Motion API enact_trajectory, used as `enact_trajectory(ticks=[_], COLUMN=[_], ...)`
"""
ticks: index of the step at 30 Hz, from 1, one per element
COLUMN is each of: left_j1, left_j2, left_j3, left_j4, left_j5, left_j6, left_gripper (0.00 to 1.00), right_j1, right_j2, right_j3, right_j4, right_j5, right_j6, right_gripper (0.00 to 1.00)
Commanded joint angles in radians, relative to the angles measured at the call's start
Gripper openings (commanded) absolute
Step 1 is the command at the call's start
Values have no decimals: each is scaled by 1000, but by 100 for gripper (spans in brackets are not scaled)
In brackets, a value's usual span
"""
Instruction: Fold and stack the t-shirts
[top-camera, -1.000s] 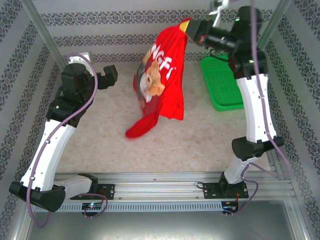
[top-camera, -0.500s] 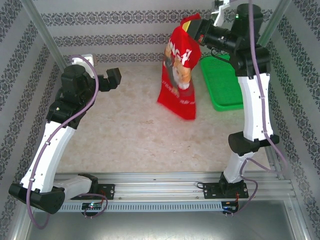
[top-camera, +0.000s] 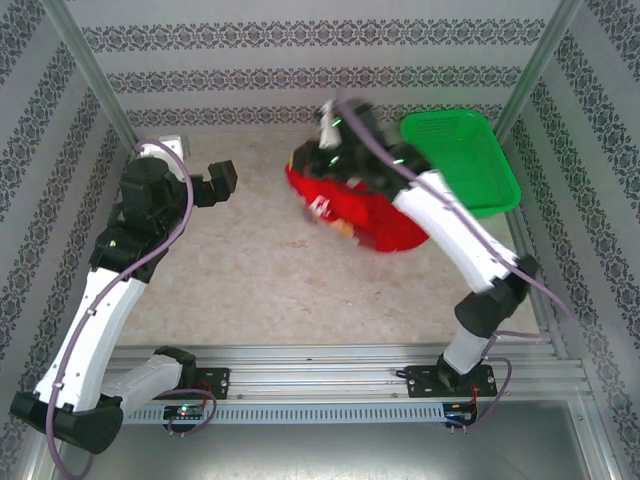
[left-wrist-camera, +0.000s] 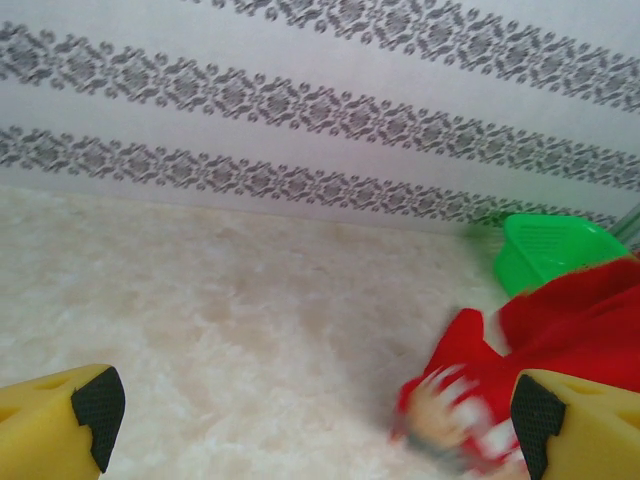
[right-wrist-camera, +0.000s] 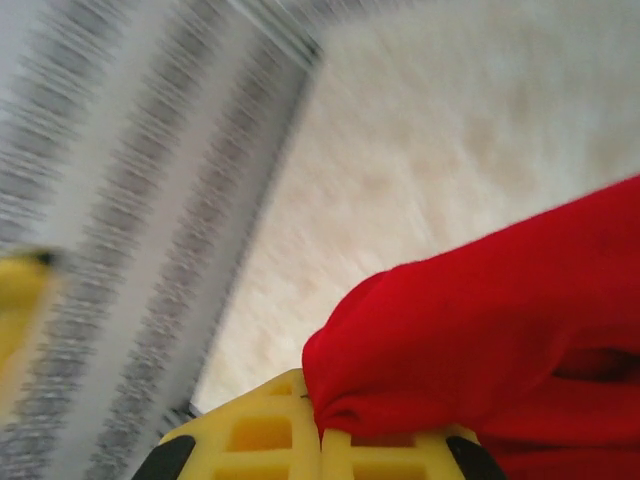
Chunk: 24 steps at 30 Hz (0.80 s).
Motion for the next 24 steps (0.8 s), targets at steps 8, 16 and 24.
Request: enact_trajectory(ticks=[8, 16, 24], left_j1=[13, -19, -176], left_j2=[-163, -52, 328], left_j3=[-85, -98, 40], left_j4=[-177, -194, -251], left_j5=[-163, 20, 185], left_j6=[-15, -84, -110], left_gripper=[100, 100, 100], right_j1=[132, -22, -379], right_j2=[380, 56, -330], right_j3=[211, 49, -493], right_j4=[287, -94, -129], right_j5=[-292, -179, -139], right_j6=[315, -10, -195], right_gripper=[69, 78, 91])
